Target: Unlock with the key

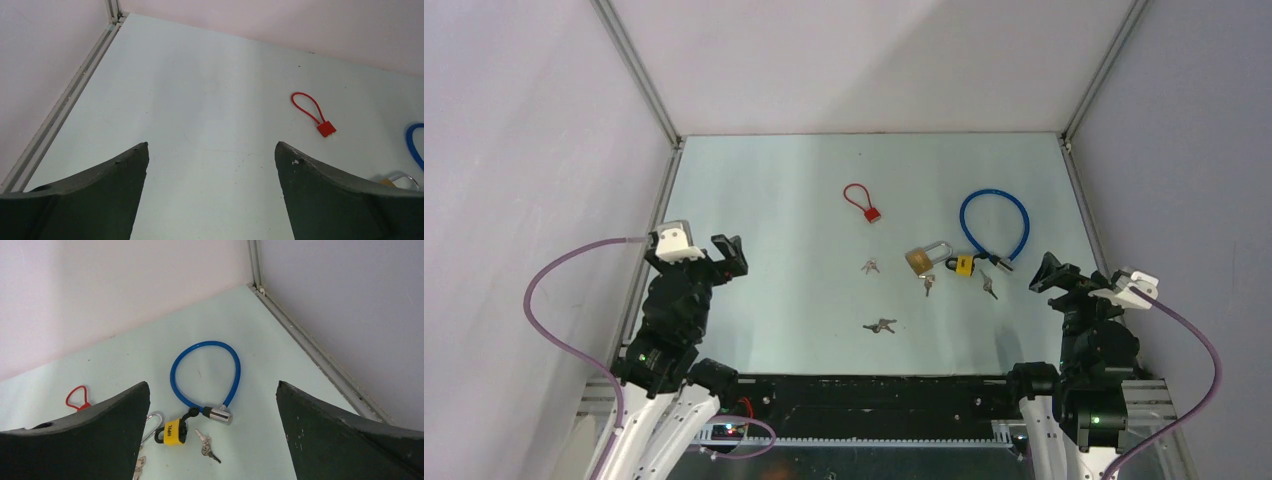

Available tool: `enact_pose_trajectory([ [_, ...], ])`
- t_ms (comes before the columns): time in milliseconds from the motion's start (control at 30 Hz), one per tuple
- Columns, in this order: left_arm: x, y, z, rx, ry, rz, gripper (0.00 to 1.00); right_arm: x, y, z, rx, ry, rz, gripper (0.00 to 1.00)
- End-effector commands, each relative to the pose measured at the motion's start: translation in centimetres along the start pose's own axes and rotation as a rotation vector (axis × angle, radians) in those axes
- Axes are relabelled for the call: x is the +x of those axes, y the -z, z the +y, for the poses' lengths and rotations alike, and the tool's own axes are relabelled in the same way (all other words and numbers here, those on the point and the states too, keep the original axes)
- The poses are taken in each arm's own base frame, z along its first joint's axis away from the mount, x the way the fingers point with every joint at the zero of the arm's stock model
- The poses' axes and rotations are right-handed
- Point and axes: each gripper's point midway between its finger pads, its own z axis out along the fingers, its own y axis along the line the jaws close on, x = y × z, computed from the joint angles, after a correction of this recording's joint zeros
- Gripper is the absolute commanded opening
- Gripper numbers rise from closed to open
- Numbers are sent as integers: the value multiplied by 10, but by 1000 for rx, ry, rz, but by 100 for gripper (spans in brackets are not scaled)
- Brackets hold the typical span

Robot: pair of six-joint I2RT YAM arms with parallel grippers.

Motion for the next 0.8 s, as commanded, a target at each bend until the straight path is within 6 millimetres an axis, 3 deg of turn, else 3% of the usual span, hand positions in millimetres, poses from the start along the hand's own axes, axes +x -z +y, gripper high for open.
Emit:
enact_pose_trajectory([
  [0,-24,7,0,-1,44,-66,100,-13,3,4,-19,-4,-29,99],
  [500,-13,2,-13,53,26,-3,100,1,-10,21,-78,-7,81,99],
  [667,5,-2,-18,56,2,105,100,5,-22,30,-77,-36,179,99],
  [767,19,-4,-20,53,-14,189,100,20,-39,33,-31,-62,306,99],
])
